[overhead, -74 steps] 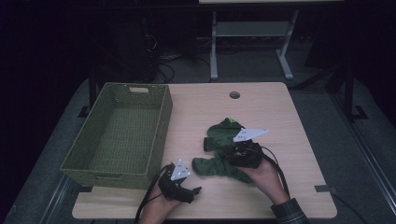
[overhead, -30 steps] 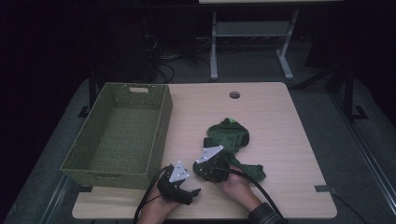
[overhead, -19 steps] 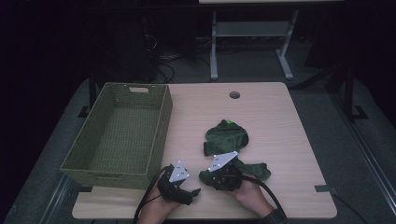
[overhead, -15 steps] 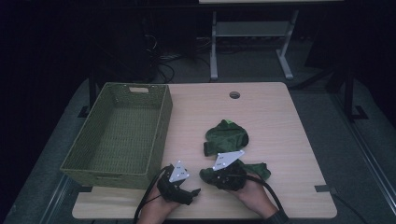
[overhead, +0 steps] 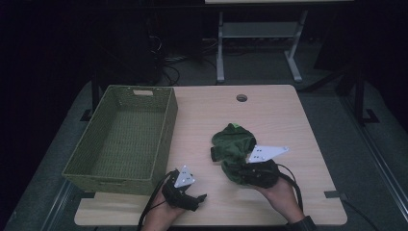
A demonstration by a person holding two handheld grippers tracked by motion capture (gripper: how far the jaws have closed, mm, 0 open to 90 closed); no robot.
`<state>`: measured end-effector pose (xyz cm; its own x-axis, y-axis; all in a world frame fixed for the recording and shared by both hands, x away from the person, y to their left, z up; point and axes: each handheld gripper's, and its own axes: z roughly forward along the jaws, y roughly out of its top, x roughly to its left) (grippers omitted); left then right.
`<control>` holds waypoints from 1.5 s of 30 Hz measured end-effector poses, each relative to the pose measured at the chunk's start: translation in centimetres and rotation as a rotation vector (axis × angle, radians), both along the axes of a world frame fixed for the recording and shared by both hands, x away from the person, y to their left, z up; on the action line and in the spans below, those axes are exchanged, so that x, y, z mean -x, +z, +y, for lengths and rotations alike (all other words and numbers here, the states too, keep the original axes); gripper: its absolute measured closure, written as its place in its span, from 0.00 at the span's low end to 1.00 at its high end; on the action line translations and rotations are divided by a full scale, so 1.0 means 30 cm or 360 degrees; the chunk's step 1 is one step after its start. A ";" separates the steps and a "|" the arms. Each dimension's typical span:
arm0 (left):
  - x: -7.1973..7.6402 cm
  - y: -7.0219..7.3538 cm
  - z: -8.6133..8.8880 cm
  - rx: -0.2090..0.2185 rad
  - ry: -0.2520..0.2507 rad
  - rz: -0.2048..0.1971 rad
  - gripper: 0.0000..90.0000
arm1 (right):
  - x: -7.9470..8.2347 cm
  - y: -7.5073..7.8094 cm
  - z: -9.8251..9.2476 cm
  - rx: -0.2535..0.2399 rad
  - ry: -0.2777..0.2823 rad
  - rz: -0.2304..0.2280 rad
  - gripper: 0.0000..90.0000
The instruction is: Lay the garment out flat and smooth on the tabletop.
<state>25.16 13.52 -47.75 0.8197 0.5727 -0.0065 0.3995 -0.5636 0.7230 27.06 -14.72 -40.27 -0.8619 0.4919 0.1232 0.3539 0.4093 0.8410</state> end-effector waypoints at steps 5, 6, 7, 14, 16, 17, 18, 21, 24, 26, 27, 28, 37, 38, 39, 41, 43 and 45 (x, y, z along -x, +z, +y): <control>0.000 0.000 0.000 0.0000 0.0000 -0.0001 0.15 | -0.021 -0.017 -0.055 0.0025 -0.0109 0.0012 0.92; 0.000 0.000 0.000 0.0000 0.0000 -0.0002 0.15 | -0.026 -0.024 -0.065 0.0033 -0.0127 0.0017 0.91; -0.001 0.000 0.001 -0.0006 -0.0003 -0.0006 0.15 | -0.031 -0.031 -0.074 0.0049 -0.0155 0.0028 0.91; -0.001 0.000 0.001 -0.0006 -0.0004 -0.0001 0.15 | -0.072 -0.089 -0.129 0.0145 -0.0275 0.0114 0.90; -0.002 0.001 0.001 -0.0011 -0.0007 -0.0007 0.15 | -0.082 -0.104 -0.132 0.0154 -0.0263 0.0171 0.90; -0.002 0.001 0.001 -0.0011 -0.0007 -0.0007 0.15 | -0.087 -0.110 -0.132 0.0148 -0.0246 0.0201 0.90; -0.002 0.001 0.001 -0.0009 -0.0006 -0.0006 0.15 | -0.091 -0.114 -0.129 0.0142 -0.0236 0.0220 0.90; -0.003 0.001 0.001 -0.0010 -0.0006 -0.0006 0.15 | -0.091 -0.119 -0.109 0.0089 -0.0170 0.0241 0.91; -0.003 0.001 0.001 -0.0011 -0.0006 -0.0006 0.15 | -0.088 -0.122 -0.081 0.0054 -0.0094 0.0251 0.91; -0.003 0.001 0.001 -0.0010 -0.0006 -0.0006 0.15 | -0.093 -0.134 -0.067 0.0116 -0.0123 0.0256 0.91; -0.002 0.000 0.000 -0.0007 -0.0003 0.0000 0.15 | -0.100 -0.144 -0.064 0.0132 -0.0133 0.0268 0.91; -0.002 0.000 0.000 -0.0008 -0.0004 -0.0002 0.15 | -0.106 -0.154 -0.059 0.0152 -0.0153 0.0283 0.91; -0.005 0.000 -0.001 -0.0008 -0.0006 -0.0002 0.15 | -0.125 -0.189 -0.038 0.0345 -0.0258 0.0219 0.83; -0.006 0.001 0.000 -0.0011 -0.0009 -0.0005 0.15 | -0.120 -0.178 -0.045 0.0334 -0.0273 0.0209 0.79; -0.006 0.001 -0.001 -0.0013 -0.0011 -0.0005 0.15 | -0.117 -0.162 -0.061 0.0310 -0.0280 0.0199 0.75; -0.007 0.001 -0.001 -0.0012 -0.0012 -0.0005 0.15 | -0.109 -0.138 -0.088 0.0264 -0.0303 0.0165 0.72; -0.007 0.001 -0.001 -0.0011 -0.0013 -0.0002 0.15 | -0.098 -0.115 -0.122 0.0220 -0.0320 0.0146 0.71; -0.007 0.001 -0.001 -0.0011 -0.0014 0.0000 0.15 | -0.085 -0.101 -0.150 0.0199 -0.0334 0.0133 0.69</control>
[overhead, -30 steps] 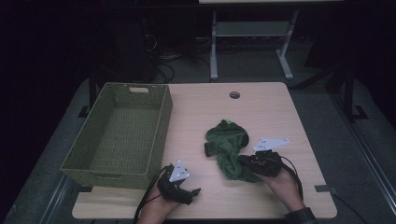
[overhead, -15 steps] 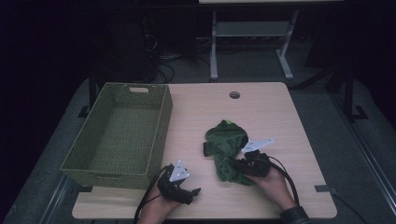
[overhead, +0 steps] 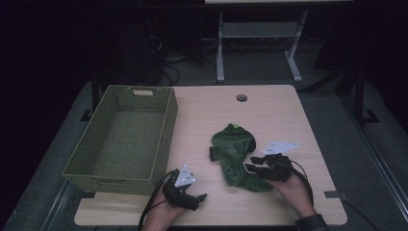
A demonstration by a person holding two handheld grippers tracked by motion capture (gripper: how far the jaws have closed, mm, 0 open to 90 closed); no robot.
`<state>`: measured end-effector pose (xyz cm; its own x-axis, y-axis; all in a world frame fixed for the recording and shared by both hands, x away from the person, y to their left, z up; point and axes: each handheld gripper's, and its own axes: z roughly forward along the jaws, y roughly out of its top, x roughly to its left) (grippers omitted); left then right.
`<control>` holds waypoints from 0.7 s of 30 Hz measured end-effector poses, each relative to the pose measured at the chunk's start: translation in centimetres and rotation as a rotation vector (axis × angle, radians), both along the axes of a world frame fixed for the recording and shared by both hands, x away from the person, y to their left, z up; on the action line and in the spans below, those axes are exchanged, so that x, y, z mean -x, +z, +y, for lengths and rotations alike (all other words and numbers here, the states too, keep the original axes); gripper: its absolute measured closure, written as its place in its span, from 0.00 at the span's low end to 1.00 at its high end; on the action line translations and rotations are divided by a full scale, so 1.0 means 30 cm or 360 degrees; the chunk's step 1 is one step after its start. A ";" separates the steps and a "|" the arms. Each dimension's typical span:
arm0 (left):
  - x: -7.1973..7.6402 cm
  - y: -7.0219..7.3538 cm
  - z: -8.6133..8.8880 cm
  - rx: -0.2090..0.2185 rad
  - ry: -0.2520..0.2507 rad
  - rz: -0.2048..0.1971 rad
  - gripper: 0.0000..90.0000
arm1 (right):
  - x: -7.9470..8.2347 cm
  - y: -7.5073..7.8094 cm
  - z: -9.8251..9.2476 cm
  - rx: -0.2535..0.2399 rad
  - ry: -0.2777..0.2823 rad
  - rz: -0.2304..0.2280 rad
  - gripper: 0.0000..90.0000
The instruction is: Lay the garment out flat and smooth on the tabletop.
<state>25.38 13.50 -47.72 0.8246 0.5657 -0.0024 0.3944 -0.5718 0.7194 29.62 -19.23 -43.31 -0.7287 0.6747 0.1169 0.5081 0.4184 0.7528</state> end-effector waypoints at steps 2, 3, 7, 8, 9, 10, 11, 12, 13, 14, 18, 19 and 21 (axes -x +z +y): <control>-0.001 0.000 0.000 -0.0001 -0.0003 -0.0001 0.15 | 0.014 0.004 -0.022 0.0001 0.0001 0.0003 0.68; -0.001 0.000 0.000 0.0000 -0.0002 -0.0001 0.15 | 0.021 0.003 -0.034 0.0009 0.0001 -0.0008 0.67; -0.002 0.000 0.000 -0.0001 -0.0001 -0.0001 0.15 | 0.060 -0.015 -0.087 0.0028 -0.0006 0.0006 0.63; -0.002 0.000 0.000 0.0001 0.0001 0.0000 0.15 | 0.071 -0.021 -0.100 0.0036 -0.0017 0.0010 0.61; -0.002 0.000 -0.001 0.0002 0.0005 0.0000 0.15 | 0.084 -0.026 -0.114 0.0044 -0.0023 0.0017 0.61; -0.003 0.000 -0.001 0.0001 0.0005 -0.0001 0.15 | 0.097 -0.033 -0.130 0.0048 -0.0036 0.0022 0.59; -0.003 0.000 -0.001 0.0001 0.0006 -0.0001 0.15 | 0.106 -0.036 -0.140 0.0056 -0.0040 0.0026 0.59; -0.003 0.000 -0.001 0.0001 0.0006 -0.0001 0.15 | 0.117 -0.040 -0.151 0.0054 -0.0051 0.0035 0.59; -0.003 0.000 -0.001 0.0002 0.0006 0.0000 0.15 | 0.128 -0.044 -0.161 0.0052 -0.0060 0.0043 0.58; -0.003 0.000 -0.001 0.0001 0.0005 0.0000 0.15 | 0.138 -0.049 -0.171 0.0055 -0.0063 0.0041 0.58; -0.003 0.000 -0.002 0.0003 0.0006 0.0001 0.15 | 0.168 -0.075 -0.201 0.0049 -0.0083 0.0103 0.57; -0.003 0.000 -0.002 0.0003 0.0006 0.0001 0.15 | 0.173 -0.086 -0.204 0.0043 -0.0085 0.0135 0.58; -0.003 0.000 -0.002 0.0004 0.0006 0.0001 0.15 | 0.173 -0.101 -0.204 0.0043 -0.0077 0.0162 0.61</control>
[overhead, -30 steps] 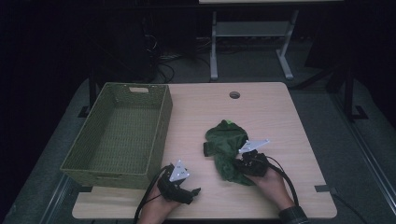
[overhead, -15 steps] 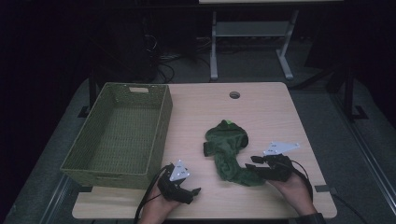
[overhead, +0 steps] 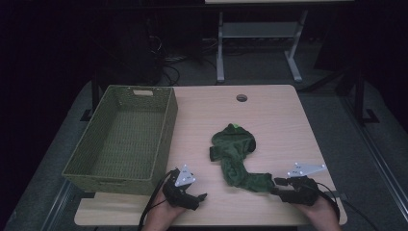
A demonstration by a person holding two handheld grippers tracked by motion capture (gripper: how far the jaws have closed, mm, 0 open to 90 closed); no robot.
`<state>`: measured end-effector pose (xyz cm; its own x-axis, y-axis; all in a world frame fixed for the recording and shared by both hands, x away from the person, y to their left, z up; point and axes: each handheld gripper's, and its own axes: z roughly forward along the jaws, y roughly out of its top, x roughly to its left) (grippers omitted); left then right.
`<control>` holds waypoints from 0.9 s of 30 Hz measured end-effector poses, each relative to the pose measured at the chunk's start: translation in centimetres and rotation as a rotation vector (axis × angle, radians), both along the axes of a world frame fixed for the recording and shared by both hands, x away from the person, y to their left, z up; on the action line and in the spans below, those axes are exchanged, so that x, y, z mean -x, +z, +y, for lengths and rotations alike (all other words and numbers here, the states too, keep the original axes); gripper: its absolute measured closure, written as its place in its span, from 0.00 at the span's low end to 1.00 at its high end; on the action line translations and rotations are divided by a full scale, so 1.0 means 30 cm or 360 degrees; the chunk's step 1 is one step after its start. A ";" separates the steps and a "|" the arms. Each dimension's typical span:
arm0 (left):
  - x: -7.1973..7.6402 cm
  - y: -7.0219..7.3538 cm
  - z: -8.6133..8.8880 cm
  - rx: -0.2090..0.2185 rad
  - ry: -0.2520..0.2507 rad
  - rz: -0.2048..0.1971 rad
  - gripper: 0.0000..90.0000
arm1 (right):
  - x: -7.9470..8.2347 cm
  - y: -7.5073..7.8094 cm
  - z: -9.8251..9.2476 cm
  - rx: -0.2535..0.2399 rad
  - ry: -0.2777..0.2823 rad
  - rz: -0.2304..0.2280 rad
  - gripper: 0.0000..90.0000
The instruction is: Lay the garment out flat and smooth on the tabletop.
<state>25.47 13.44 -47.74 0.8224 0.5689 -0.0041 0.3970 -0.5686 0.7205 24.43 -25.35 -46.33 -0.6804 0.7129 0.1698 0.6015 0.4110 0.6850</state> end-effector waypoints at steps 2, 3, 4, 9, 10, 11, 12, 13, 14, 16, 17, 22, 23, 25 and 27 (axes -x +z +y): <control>0.000 0.000 0.000 -0.0001 0.0000 0.0000 0.15 | -0.007 -0.012 0.003 0.0014 0.0019 0.0021 0.68; 0.000 0.000 0.000 -0.0001 0.0000 0.0000 0.15 | -0.010 -0.015 0.008 0.0011 0.0027 0.0026 0.75; 0.000 0.000 0.000 -0.0001 0.0000 0.0000 0.15 | -0.012 -0.015 0.009 0.0023 0.0032 0.0026 0.79; 0.000 0.000 0.000 -0.0001 0.0000 0.0000 0.15 | -0.010 -0.010 0.000 0.0025 0.0047 0.0024 0.92; 0.000 0.000 0.000 -0.0001 0.0000 0.0000 0.15 | -0.009 -0.008 -0.004 0.0026 0.0047 0.0023 0.92; 0.000 0.000 0.000 -0.0001 0.0000 0.0000 0.15 | -0.007 -0.005 -0.007 0.0030 0.0045 0.0030 0.93; 0.000 0.000 0.000 -0.0001 0.0000 0.0000 0.15 | -0.008 -0.005 -0.011 0.0028 0.0045 0.0017 0.93; 0.000 0.000 0.000 -0.0001 0.0000 0.0000 0.15 | -0.006 -0.001 -0.014 0.0029 0.0038 0.0021 0.93; 0.000 0.000 0.000 -0.0001 0.0000 0.0000 0.15 | -0.006 0.000 -0.018 0.0030 0.0041 0.0014 0.93; 0.000 0.000 0.000 -0.0001 0.0000 0.0000 0.15 | -0.004 0.004 -0.025 0.0035 0.0031 0.0007 0.93; 0.000 0.000 0.000 -0.0002 0.0000 0.0001 0.15 | -0.003 0.007 -0.029 0.0033 0.0029 0.0005 0.93; -0.001 0.000 0.000 -0.0002 -0.0001 0.0000 0.15 | 0.005 0.043 -0.036 -0.0011 0.0033 -0.0066 0.93; -0.001 0.000 0.000 -0.0002 -0.0001 0.0000 0.15 | 0.008 0.053 -0.035 -0.0022 0.0036 -0.0082 0.93; -0.001 0.000 0.000 -0.0002 -0.0001 0.0000 0.15 | 0.012 0.072 -0.031 -0.0043 0.0052 -0.0119 0.93; -0.001 0.000 -0.001 -0.0002 -0.0001 0.0000 0.15 | 0.017 0.093 -0.024 -0.0054 0.0068 -0.0149 0.93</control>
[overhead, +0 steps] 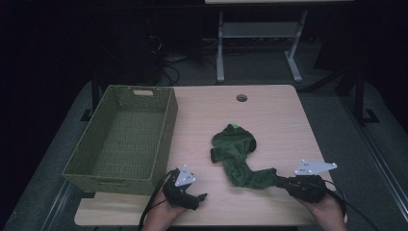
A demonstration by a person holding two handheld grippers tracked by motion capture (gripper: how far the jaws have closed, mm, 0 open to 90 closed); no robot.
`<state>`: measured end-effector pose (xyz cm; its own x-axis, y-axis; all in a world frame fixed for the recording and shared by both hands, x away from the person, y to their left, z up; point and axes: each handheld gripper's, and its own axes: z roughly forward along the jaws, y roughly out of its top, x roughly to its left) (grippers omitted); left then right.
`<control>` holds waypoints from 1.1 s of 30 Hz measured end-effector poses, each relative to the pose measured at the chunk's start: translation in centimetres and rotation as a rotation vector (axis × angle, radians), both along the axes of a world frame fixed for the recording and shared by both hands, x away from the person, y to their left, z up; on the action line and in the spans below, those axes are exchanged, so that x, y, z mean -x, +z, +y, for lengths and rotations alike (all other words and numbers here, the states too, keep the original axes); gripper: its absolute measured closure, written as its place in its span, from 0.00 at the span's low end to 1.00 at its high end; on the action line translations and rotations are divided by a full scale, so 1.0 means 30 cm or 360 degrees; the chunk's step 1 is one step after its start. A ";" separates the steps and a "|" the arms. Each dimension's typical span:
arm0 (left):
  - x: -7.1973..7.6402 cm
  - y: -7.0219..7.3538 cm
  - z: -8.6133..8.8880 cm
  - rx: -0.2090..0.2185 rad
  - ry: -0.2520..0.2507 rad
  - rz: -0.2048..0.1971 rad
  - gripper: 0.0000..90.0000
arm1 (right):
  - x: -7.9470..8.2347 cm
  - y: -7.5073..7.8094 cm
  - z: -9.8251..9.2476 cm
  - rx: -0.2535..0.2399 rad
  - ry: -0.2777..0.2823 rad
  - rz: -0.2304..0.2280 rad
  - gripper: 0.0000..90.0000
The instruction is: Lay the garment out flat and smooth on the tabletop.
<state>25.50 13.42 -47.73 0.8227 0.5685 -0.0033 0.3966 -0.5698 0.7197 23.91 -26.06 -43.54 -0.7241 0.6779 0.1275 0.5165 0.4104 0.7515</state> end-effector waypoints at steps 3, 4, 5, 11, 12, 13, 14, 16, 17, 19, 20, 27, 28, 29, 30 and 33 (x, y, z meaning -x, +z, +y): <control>0.000 0.000 0.000 -0.0001 0.0000 0.0000 0.15 | 0.003 0.035 0.006 -0.0010 0.0020 -0.0052 0.93; 0.000 0.000 0.000 0.0000 0.0000 0.0000 0.15 | 0.004 0.048 0.007 -0.0013 0.0025 -0.0075 0.93; 0.000 0.000 0.000 0.0000 0.0000 0.0000 0.15 | 0.004 0.062 0.007 -0.0020 0.0034 -0.0087 0.93; 0.000 -0.001 -0.001 0.0006 0.0005 0.0000 0.15 | 0.007 0.125 0.030 -0.0027 0.0100 -0.0160 0.93; 0.000 -0.001 -0.001 0.0007 0.0005 0.0000 0.15 | 0.005 0.130 0.039 -0.0025 0.0112 -0.0166 0.93; 0.000 -0.001 -0.001 0.0007 0.0006 0.0000 0.15 | 0.001 0.135 0.049 -0.0028 0.0121 -0.0168 0.93; 0.000 0.000 0.000 0.0000 0.0001 -0.0001 0.15 | -0.003 0.140 0.060 -0.0028 0.0136 -0.0166 0.93; -0.001 0.000 0.000 -0.0001 -0.0001 -0.0004 0.15 | -0.017 0.148 0.088 -0.0027 0.0172 -0.0173 0.93; -0.001 0.000 0.000 -0.0003 -0.0003 -0.0006 0.15 | -0.025 0.152 0.104 -0.0026 0.0194 -0.0183 0.93; -0.001 0.000 0.000 0.0003 0.0001 -0.0007 0.15 | -0.041 0.158 0.136 -0.0026 0.0231 -0.0193 0.93; -0.001 0.000 0.000 0.0003 0.0000 -0.0006 0.15 | -0.051 0.159 0.152 -0.0023 0.0250 -0.0192 0.93; -0.001 0.000 -0.001 0.0004 0.0000 -0.0007 0.15 | -0.125 0.139 0.281 0.0011 0.0370 -0.0155 0.93; -0.001 0.000 0.000 0.0003 -0.0001 -0.0007 0.15 | -0.134 0.133 0.295 0.0011 0.0378 -0.0145 0.92; -0.001 0.000 0.000 -0.0001 -0.0002 -0.0011 0.15 | -0.148 0.122 0.318 0.0013 0.0394 -0.0120 0.92; 0.000 0.000 -0.001 0.0002 0.0002 -0.0005 0.15 | -0.156 0.114 0.331 0.0019 0.0407 -0.0112 0.92; -0.001 0.000 0.000 0.0001 0.0001 -0.0007 0.15 | -0.185 0.080 0.379 0.0037 0.0432 -0.0066 0.91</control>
